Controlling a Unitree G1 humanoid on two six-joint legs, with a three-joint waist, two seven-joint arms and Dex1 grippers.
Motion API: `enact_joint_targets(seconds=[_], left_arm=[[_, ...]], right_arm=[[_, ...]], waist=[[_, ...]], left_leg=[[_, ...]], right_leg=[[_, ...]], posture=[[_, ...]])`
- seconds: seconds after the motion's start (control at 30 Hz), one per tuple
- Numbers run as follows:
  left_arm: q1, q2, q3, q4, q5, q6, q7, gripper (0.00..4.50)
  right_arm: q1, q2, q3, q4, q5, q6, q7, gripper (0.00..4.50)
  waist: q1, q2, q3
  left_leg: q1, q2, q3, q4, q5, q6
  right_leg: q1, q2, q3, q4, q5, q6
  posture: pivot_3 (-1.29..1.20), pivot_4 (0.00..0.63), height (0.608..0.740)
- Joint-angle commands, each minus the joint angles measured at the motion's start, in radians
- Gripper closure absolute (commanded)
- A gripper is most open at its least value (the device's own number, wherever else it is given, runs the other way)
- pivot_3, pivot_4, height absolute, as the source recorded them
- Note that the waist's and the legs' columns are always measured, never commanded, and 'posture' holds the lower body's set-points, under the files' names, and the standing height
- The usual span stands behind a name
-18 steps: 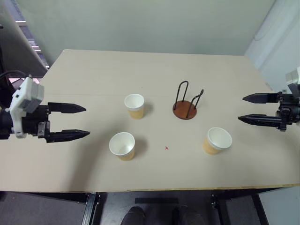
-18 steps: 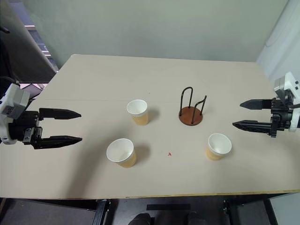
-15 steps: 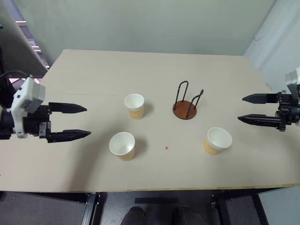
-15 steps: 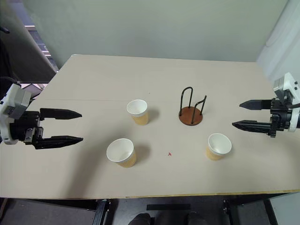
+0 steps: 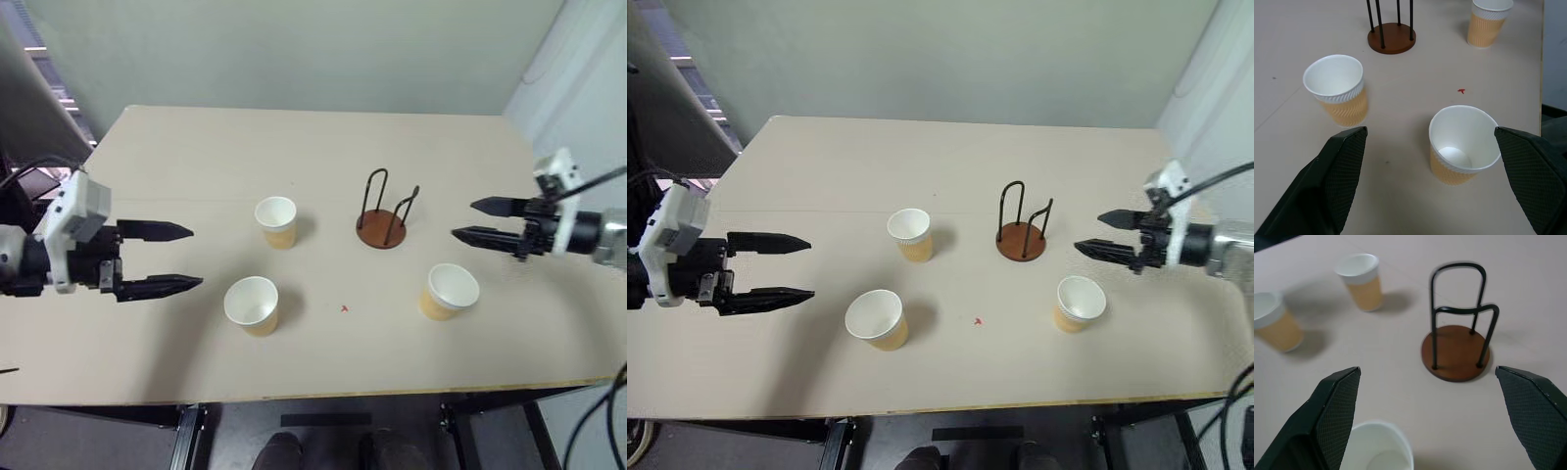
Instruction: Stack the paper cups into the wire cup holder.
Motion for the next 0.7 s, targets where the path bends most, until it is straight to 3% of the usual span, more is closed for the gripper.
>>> enact_joint_targets(seconds=[0.03,0.7], left_arm=[[-0.006,0.000,0.014,-0.038,-0.015,0.008,0.015,0.04],[-0.020,-0.036,0.009,-0.121,-0.056,0.050,0.078,0.04]], right_arm=[[-0.050,0.042,0.004,-0.032,0.002,0.056,-0.078,0.00],[-0.157,0.295,0.119,0.170,-0.142,-0.043,-0.192,0.00]], waist=[[0.000,0.000,0.000],[0.001,0.000,0.000]], left_leg=[[0.000,0.000,0.000,0.000,0.000,0.000],[-0.003,0.000,-0.004,0.003,-0.001,0.000]], right_leg=[[0.000,0.000,0.000,0.000,0.000,0.000],[-0.001,0.000,-0.001,-0.001,0.000,0.000]], posture=[[0.00,0.150,0.740],[0.00,0.150,0.740]])
